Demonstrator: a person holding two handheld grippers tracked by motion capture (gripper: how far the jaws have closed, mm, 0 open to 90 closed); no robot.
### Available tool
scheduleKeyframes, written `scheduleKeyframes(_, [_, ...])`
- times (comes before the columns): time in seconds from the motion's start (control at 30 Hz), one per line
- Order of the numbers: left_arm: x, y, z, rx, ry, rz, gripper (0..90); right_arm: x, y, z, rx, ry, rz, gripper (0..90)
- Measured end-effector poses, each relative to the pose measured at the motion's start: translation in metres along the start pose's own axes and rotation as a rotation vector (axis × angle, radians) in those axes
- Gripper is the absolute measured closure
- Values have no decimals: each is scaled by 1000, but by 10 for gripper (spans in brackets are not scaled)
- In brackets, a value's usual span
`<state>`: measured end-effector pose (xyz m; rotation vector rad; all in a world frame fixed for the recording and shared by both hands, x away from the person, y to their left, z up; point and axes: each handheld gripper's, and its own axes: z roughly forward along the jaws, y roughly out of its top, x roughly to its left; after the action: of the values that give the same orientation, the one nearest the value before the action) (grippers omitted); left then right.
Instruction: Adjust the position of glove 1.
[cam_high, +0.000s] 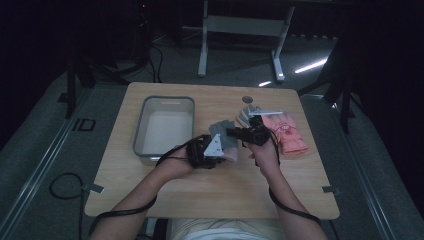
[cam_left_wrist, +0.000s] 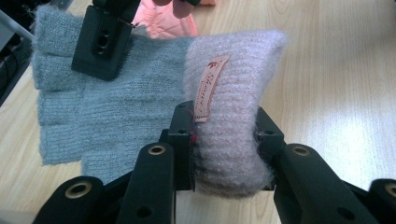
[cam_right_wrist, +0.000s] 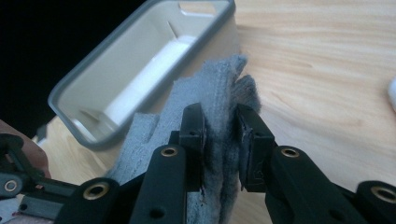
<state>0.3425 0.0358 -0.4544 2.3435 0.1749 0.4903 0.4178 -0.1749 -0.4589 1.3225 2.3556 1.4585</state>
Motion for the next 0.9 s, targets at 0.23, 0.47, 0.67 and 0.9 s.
scheduleKeyframes(0.23, [12,1,-12,34,19,30,677,11,17,7,-8,1,-17,746])
scheduleKeyframes(0.47, [23,-6,-25,49,41,55,676,20,31,16,-11,5,-44,746])
scheduleKeyframes(0.67, [34,-14,-39,58,53,37,676,31,44,27,-11,13,-69,746])
scheduleKeyframes(0.9, [45,-31,-52,92,49,27,675,46,55,48,3,30,-76,750])
